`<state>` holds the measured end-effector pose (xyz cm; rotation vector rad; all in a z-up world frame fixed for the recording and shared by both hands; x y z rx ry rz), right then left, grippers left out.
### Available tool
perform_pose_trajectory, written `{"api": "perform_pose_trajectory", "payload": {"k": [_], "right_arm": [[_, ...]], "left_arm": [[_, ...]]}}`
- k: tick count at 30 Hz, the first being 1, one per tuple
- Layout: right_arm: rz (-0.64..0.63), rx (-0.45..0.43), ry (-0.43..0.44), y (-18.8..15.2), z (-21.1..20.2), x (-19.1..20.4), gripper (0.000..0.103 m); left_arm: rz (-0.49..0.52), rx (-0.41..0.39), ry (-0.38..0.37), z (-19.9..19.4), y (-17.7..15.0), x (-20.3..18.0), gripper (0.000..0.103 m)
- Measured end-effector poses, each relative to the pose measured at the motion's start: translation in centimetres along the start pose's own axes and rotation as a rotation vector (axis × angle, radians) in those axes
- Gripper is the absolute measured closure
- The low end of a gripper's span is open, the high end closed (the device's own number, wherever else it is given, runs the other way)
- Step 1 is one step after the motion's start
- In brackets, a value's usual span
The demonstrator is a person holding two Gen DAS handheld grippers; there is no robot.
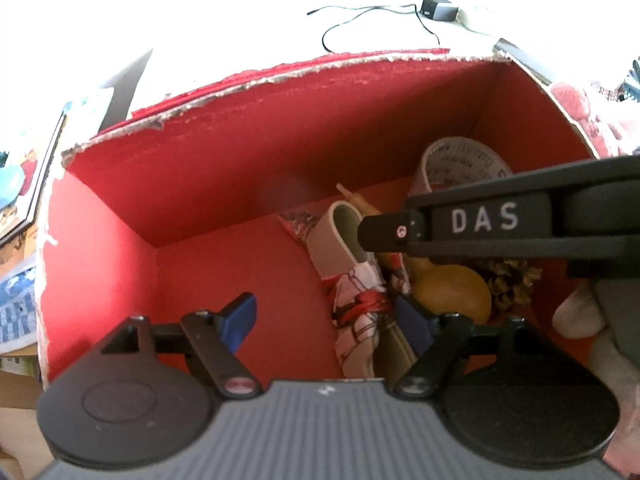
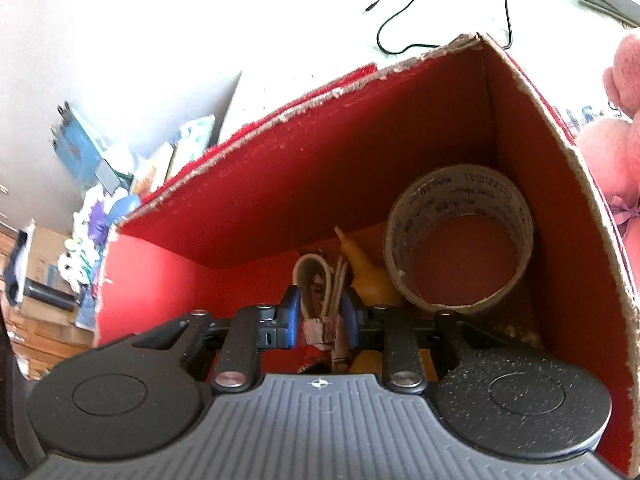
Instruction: Organize objects
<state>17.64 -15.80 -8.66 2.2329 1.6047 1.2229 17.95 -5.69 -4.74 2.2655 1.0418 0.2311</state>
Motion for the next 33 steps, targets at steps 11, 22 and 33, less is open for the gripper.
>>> {"api": "perform_pose_trajectory", "payload": {"k": [11,22,33], "right_arm": [[-0.001,-0.068,0.044,0.1,0.2,0.0,0.077],[-0.016,-0.057,0.053,-0.2,0.0,0.1,0.077],[-0.022,-0.06,0.052,-0.1,-0.2,0.2,0.077]], "left_arm": [[0.008,-0.054,0.052,-0.2,-0.3,-0.4,0.021],[0.032,-0.052,0.092,-0.1,-0.2,-0.8,0.02],[0.035,-0.049,0.108,-0.1,-0.4,-1.0,0.02]]}}
Point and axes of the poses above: each gripper's, at about its wrist camera, not at the fingertips, and z roughly the way its jaws point, x to its left, y to its top, the point moved 3 cm from there along z, roughly the way its jaws point, and after that the axes turned 10 degrees about -x, right-handed, at the moved point
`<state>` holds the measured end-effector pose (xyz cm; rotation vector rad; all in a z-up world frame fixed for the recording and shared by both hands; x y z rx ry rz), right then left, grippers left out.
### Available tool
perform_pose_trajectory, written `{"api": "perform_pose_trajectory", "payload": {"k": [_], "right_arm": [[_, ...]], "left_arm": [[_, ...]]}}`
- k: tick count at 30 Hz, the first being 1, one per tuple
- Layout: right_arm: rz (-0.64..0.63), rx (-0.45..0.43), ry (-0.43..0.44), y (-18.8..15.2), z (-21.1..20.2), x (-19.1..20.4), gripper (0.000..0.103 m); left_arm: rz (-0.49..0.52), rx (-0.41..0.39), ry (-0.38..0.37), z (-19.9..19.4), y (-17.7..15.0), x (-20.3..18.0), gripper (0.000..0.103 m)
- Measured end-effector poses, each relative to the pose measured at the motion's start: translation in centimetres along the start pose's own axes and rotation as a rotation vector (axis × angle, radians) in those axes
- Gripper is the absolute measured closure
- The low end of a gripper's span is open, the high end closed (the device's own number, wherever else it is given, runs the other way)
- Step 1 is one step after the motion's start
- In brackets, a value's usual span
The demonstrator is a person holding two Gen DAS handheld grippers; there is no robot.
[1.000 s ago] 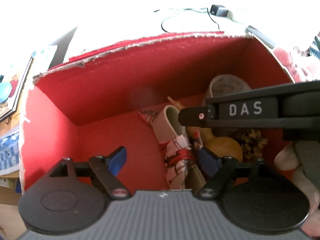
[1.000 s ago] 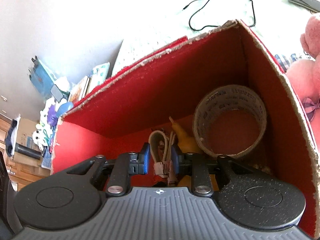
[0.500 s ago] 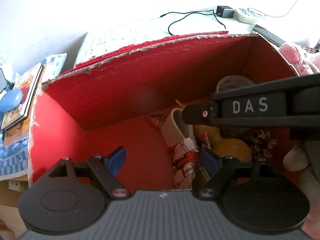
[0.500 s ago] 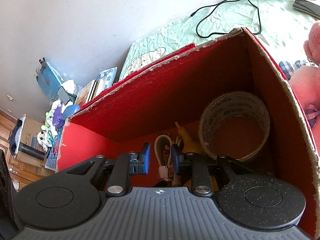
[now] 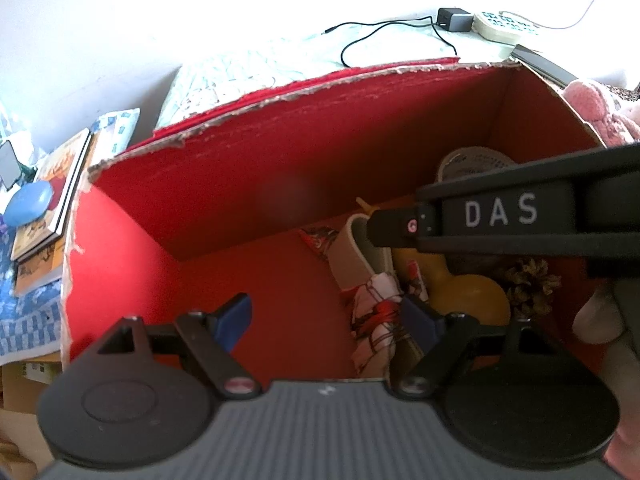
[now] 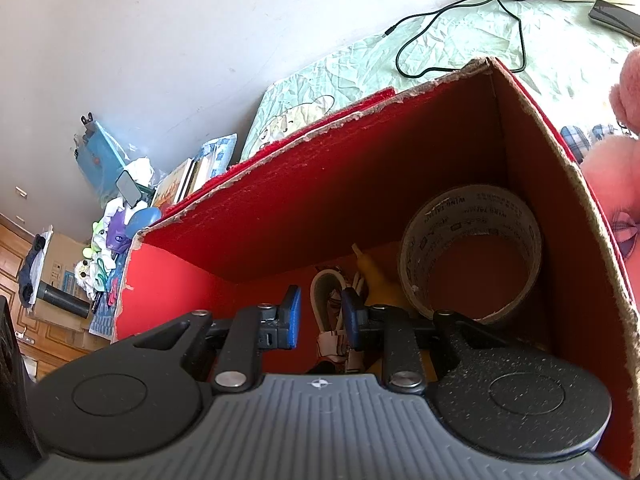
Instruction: Organize objects
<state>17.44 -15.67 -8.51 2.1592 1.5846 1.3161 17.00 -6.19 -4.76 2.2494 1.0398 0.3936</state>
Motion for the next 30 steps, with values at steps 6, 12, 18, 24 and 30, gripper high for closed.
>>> {"api": "perform_pose_trajectory", "payload": {"k": [6,12,18,24,30], "right_arm": [[-0.005,-0.002,0.001,0.04,0.06,0.0,0.077],[-0.007,-0.005,-0.002,0.0,0.24,-0.05,0.078],[-0.011,-0.009,-0.005,0.08,0.38,-0.07,0.078],[-0.014,-0.011,-0.007,0.15,0.46,-0.07,0.078],[-0.015,-0.012,-0.008,0.2,0.52,-0.01,0.078]], "left_arm": [[0.0,0.002,0.003,0.23,0.12,0.07,0.02],[0.003,0.004,0.007,0.41,0.22,0.1,0.02],[0.003,0.003,0.009,0.48,0.26,0.17,0.02],[0.004,0.003,0.01,0.45,0.23,0.23,0.02],[0.005,0.001,0.011,0.45,0.26,0.26,0.02]]}}
Point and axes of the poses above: each gripper's, at about its wrist camera, not at the fingertips, and z roughly the way its jaws point, x to its left, y to its top, the point moved 3 cm from there along z, roughly the way its jaws point, and after that the axes turned 10 degrees about -x, right-handed, at the moved point
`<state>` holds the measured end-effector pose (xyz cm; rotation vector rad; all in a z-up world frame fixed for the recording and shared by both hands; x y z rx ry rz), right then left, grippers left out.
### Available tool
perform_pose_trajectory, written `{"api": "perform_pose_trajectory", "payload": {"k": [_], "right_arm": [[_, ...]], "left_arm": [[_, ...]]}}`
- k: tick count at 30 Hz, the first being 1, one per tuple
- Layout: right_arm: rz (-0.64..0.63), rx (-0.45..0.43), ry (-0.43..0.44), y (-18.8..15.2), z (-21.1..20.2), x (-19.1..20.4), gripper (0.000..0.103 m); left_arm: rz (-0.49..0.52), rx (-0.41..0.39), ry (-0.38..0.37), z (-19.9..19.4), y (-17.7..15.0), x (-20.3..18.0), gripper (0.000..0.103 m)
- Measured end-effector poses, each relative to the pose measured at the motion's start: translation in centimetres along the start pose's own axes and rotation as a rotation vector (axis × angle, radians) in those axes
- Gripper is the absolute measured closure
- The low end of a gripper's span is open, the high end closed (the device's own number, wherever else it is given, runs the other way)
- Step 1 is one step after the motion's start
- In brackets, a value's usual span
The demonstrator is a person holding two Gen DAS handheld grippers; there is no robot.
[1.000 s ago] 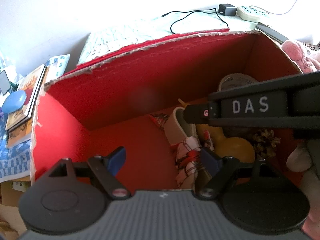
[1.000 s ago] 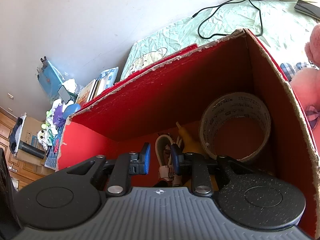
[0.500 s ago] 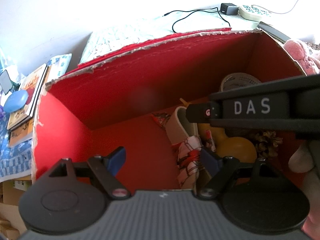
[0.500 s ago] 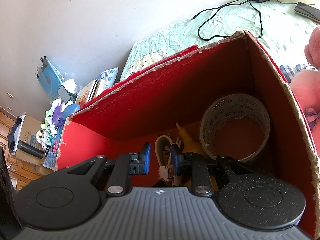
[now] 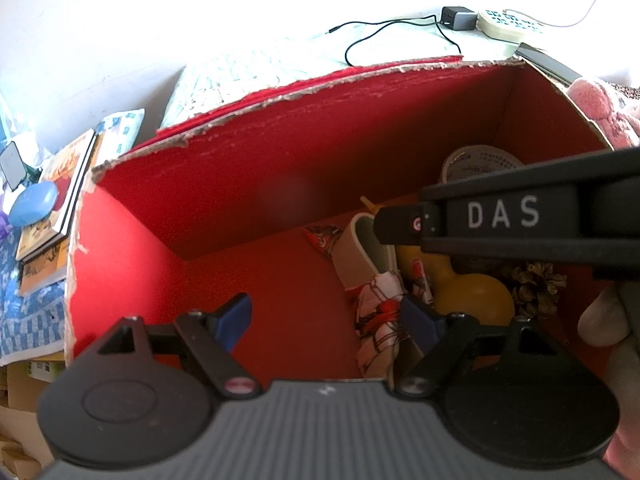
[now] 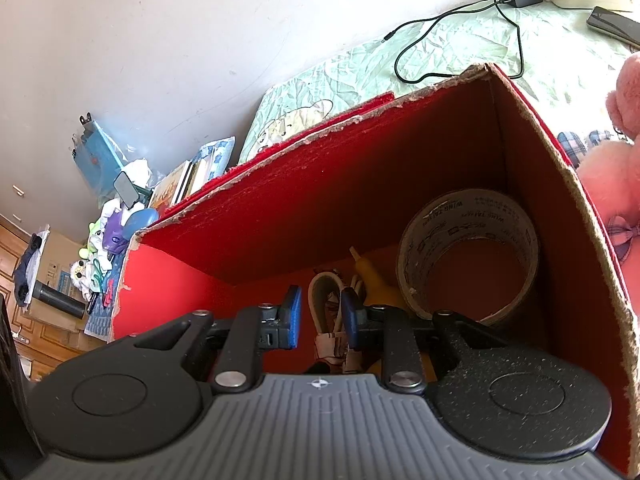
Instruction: Organize objects
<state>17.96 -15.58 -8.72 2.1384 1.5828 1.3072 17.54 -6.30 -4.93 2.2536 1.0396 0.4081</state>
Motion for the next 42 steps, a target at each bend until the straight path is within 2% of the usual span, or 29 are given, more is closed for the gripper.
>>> {"api": "perform_pose_trajectory", "payload": {"k": [18,28,32,36,42], "right_arm": [[-0.013,-0.008,-0.013,0.4,0.1,0.2,0.078],[-0.018,0.011,-0.065,0.4,0.3,0.3,0.078],[-0.018,-0.022,-0.078,0.4,-0.6,0.3,0.077],[0.001,-0.081,-0.086,0.7,-2.4,0.0,0.077],[-0.012,-0.18,-0.076,0.8,-5.5,0.4,0.074]], "left_arm": [[-0.003,-0.001,0.005,-0.1,0.0,-0.1,0.02],[0.011,-0.005,0.004,-0.2,0.1,-0.3,0.019],[-0.023,-0.025,0.018,-1.2,0.3,0.2,0.02],[-0.01,-0.081,0.064,-3.5,0.8,0.4,0.017],[-0.061,-0.079,0.079,-5.6,0.6,0.6,0.013]]}}
Point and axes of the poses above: each gripper's, at about its wrist camera, not at the fingertips, and z roughly the way its jaws point, x to its left, y to its top, the point moved 3 cm from there along z, roughly the way its jaws point, and after that the axes turned 10 degrees about -x, right-handed, at the moved point
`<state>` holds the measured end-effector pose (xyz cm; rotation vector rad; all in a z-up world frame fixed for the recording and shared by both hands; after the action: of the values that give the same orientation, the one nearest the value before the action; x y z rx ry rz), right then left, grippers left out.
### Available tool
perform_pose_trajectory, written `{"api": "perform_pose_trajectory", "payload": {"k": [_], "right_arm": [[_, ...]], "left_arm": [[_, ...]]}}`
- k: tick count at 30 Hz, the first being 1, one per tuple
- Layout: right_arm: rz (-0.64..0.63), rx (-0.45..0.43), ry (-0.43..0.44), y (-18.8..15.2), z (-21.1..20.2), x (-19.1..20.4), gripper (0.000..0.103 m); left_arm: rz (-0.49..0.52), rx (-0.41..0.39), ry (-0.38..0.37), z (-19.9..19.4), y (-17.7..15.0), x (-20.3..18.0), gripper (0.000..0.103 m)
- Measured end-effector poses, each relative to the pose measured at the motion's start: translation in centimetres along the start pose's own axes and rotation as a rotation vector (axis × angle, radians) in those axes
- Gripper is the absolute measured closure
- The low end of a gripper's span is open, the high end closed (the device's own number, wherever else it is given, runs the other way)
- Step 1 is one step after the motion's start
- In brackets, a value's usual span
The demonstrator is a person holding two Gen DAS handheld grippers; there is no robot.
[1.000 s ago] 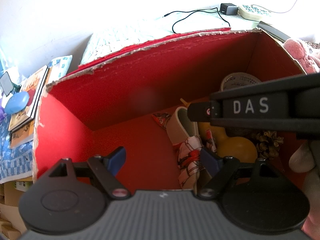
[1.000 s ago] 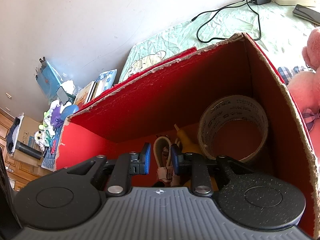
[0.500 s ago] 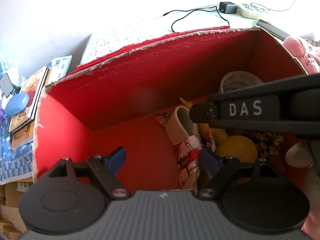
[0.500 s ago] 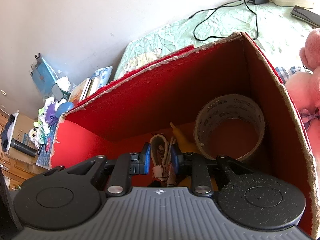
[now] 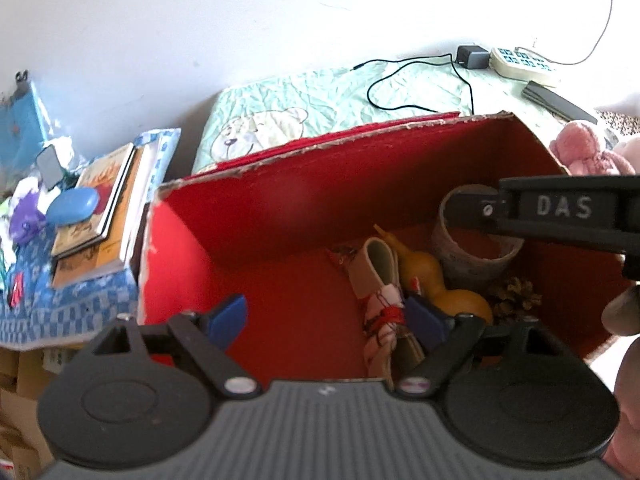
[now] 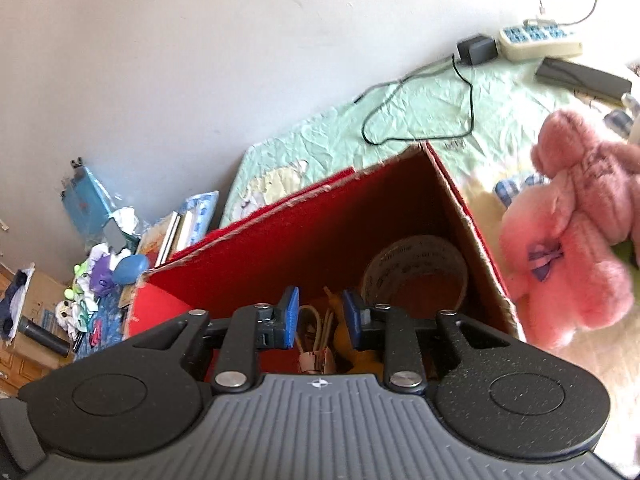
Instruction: Organize objects
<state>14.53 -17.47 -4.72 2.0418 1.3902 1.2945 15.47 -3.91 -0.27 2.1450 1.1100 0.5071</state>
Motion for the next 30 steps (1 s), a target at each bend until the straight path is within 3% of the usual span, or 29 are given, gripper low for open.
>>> {"api": "perform_pose_trajectory", "payload": {"k": [8,12,15,20,30], "right_arm": [[-0.093,-0.038,0.078,-0.8,-3.2,1.2,0.073],[-0.138,-0.076,0.109,-1.1,-5.3,1.6,0.057],[-0.137,-0.083,0.136,-1.1,-6.6,1.6,0.051],[-0.188,-0.069,0.167,-1.8,-8.4,1.9,0.05],[-0.15,-0.007,0.223,-3.3,-10.0,1.6,0.051]], "left_arm": [[-0.006,-0.011,0.09,-3.5,-0.9,-1.2,0.009],[-0.033,-0.022,0.117,-5.5,-1.3,-1.6,0.009],[-0.048,-0.017,0.155,-6.6,-1.7,-1.7,0.009],[-0.072,-0.007,0.197,-8.2,-2.9,-1.8,0.009],[-0.131,0.016,0.235,-10.5,-5.8,-1.9,0.007]]}}
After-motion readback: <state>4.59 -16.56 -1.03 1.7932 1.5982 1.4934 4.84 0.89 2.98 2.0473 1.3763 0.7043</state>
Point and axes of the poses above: each gripper's, at about its wrist camera, not at the fingertips, and z roughly the way its jaws point, x to its left, y to its top, the point moved 3 cm from there along z, roughly the way its jaws point, and after that the axes turned 10 degrees about -x, right-handed, at the moved point
